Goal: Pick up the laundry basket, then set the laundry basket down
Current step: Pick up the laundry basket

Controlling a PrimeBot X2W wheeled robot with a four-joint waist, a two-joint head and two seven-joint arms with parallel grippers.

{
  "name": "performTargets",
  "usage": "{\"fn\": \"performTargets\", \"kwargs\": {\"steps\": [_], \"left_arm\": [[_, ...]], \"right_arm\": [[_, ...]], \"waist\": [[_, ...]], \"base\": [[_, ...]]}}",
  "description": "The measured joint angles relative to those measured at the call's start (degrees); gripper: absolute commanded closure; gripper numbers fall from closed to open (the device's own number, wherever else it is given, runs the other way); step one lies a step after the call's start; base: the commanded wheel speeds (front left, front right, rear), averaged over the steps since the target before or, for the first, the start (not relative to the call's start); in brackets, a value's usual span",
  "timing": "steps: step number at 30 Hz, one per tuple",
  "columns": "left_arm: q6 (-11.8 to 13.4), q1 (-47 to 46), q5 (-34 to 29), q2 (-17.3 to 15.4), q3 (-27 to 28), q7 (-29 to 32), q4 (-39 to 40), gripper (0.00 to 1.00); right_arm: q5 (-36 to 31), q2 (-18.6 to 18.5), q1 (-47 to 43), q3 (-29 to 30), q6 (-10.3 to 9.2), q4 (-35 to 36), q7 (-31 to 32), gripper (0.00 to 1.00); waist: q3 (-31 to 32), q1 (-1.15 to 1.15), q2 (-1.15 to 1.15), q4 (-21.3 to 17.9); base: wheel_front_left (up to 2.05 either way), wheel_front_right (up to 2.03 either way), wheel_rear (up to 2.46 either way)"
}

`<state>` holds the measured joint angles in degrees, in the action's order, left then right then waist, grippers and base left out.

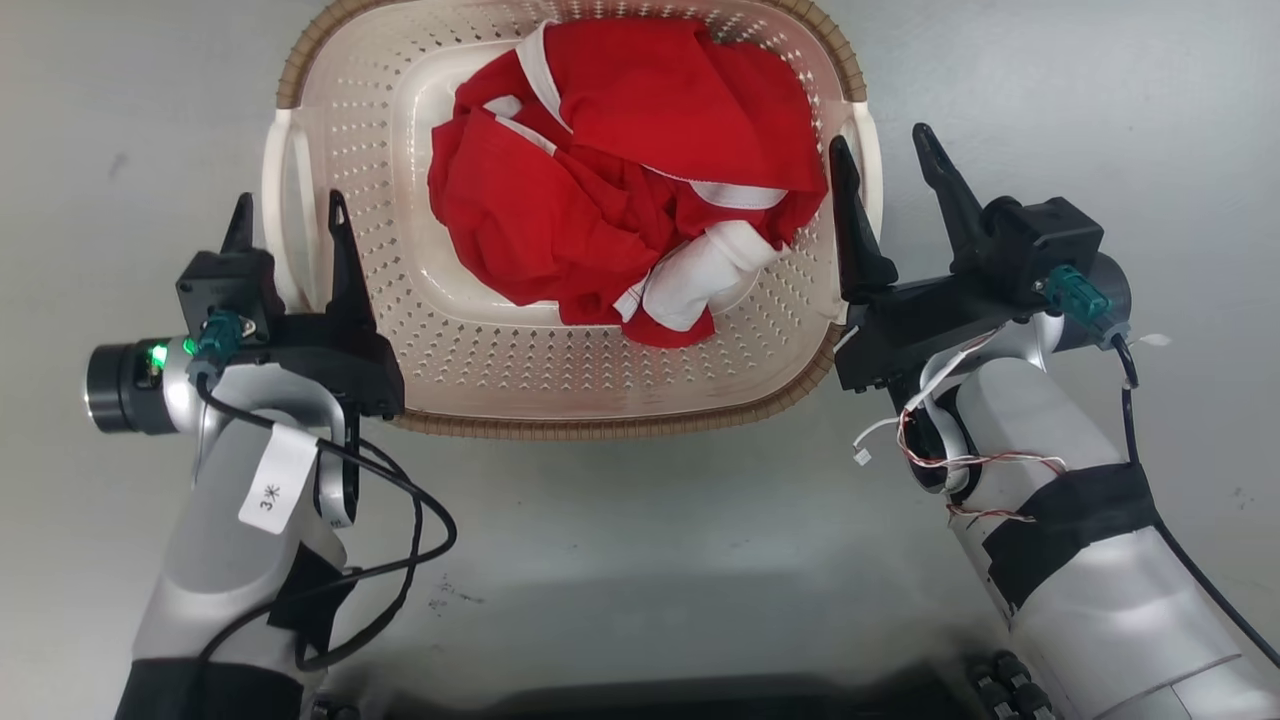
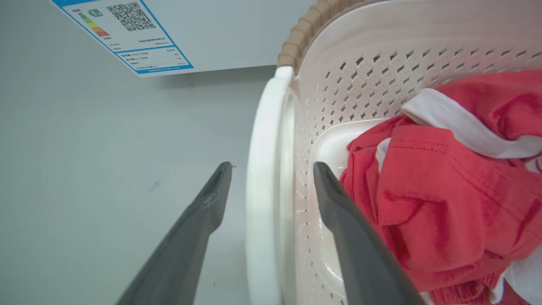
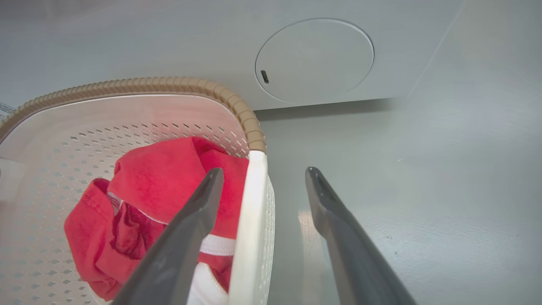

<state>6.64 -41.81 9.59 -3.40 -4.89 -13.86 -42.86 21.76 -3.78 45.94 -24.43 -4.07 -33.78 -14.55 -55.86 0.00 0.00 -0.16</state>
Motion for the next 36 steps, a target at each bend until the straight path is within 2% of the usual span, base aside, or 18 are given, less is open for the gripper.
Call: {"fn": "performTargets", "kwargs": {"steps": [16, 17, 18, 19, 20, 21, 24, 26, 27, 28, 36], "left_arm": [[0.15, -5.55, -0.59, 0.58, -1.24, -0.37, -5.92, 0.0], [0.15, -5.69, -0.59, 0.67, -1.31, -0.37, -6.45, 0.05], [0.15, -5.78, -0.59, 0.75, -1.42, -0.37, -6.92, 0.21], [0.15, -5.82, -0.59, 0.79, -1.51, -0.37, -7.3, 0.27], [0.15, -5.83, -0.59, 0.82, -1.59, -0.37, -7.71, 0.4], [0.15, -5.84, -0.59, 0.88, -1.75, -0.37, -8.14, 0.51], [0.08, -5.85, -0.59, 0.99, -2.31, -0.38, -9.31, 0.7], [-0.08, -5.85, -0.58, 1.08, -2.74, -0.38, -10.13, 0.91], [-0.1, -5.84, -0.58, 1.11, -2.91, -0.38, -10.59, 1.0], [-0.19, -5.84, -0.57, 1.16, -3.12, -0.41, -11.0, 1.0], [-0.59, -5.84, 0.03, 1.64, -4.43, -0.43, -13.88, 1.0]], "right_arm": [[4.86, -0.01, 3.32, -6.54, -1.86, -4.44, -0.15, 0.0], [5.1, -0.01, 3.44, -6.93, -2.04, -4.97, -0.15, 0.0], [5.44, -0.01, 3.47, -7.26, -2.05, -5.43, -0.15, 0.0], [5.92, -0.01, 3.48, -7.58, -2.07, -5.82, -0.15, 0.04], [6.54, -0.01, 3.54, -7.97, -2.31, -6.2, -0.15, 0.08], [6.95, -0.01, 3.67, -8.2, -2.55, -6.73, -0.15, 0.16], [7.92, -0.01, 4.11, -9.16, -2.59, -8.04, -0.15, 0.46], [8.71, -0.09, 4.25, -9.69, -3.01, -9.04, -0.15, 0.63], [9.17, -0.16, 4.37, -9.98, -3.08, -9.56, -0.15, 0.78], [9.72, -0.29, 4.54, -10.24, -3.22, -10.16, -0.15, 1.0], [13.21, -0.67, 5.31, -12.88, -3.5, -13.56, 0.35, 1.0]], "waist": [[-1.75, 0.0, 0.0, 0.35], [-1.66, 0.0, 0.0, 0.4], [-1.52, 0.0, 0.0, 0.45], [-1.37, 0.0, 0.01, 0.49], [-1.2, 0.0, 0.0, 0.53], [-1.02, 0.0, 0.0, 0.57], [-0.45, 0.0, 0.0, 0.66], [-0.02, -0.01, 0.0, 0.71], [0.21, -0.01, 0.0, 0.73], [0.46, -0.01, 0.0, 0.75], [2.77, -0.01, 0.0, 0.87]], "base": [[0.0, 0.0, 0.0], [0.0, 0.0, 0.0], [0.0, 0.0, 0.0], [0.0, 0.0, 0.0], [0.0, 0.0, 0.0], [0.0, 0.0, 0.0], [0.0, 0.0, 0.0], [0.0, 0.0, 0.0], [0.0, 0.0, 0.0], [0.0, 0.0, 0.0], [0.0, 0.0, 0.0]]}}
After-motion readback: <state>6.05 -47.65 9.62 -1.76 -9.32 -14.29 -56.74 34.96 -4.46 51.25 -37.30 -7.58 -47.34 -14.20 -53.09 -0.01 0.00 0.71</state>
